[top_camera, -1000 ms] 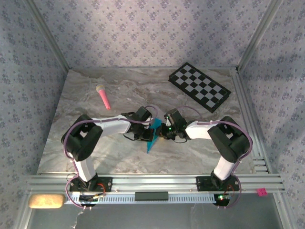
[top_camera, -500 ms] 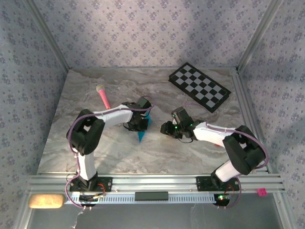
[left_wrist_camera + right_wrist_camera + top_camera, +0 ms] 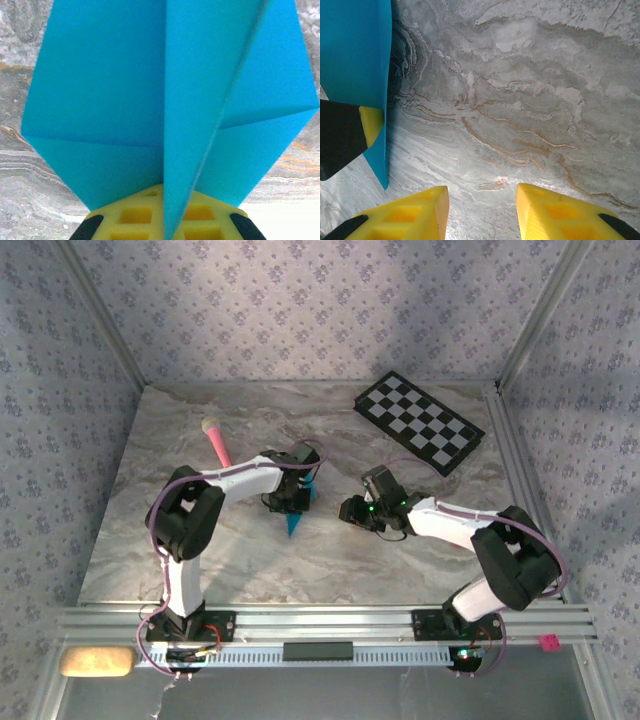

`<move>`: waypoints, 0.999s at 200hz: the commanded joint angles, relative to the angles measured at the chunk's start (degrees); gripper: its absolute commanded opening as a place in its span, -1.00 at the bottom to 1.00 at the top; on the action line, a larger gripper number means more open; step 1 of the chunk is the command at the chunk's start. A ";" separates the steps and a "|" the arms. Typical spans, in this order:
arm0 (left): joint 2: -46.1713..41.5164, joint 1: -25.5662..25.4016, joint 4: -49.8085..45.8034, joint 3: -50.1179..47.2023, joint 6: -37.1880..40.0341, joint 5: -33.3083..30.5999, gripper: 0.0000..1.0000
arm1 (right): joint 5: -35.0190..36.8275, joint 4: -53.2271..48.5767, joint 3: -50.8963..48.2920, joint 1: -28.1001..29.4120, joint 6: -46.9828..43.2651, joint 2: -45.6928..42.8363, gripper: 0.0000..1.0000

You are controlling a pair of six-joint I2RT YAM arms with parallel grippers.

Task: Fold a paper plane with a square sheet of paper (pick it up from the middle)
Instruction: Move a paper plane to the center of the table.

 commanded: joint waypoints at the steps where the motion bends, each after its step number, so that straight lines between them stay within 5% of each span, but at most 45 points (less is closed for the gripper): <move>1: 1.80 0.24 -2.36 0.94 -0.30 -1.41 -0.80 | 1.11 -1.52 -0.70 -0.09 -0.67 -0.68 -0.17; 200: 5.62 0.33 5.37 -0.04 -8.34 -2.08 -0.34 | -0.47 -2.27 -0.27 -0.61 -2.94 -1.19 -0.16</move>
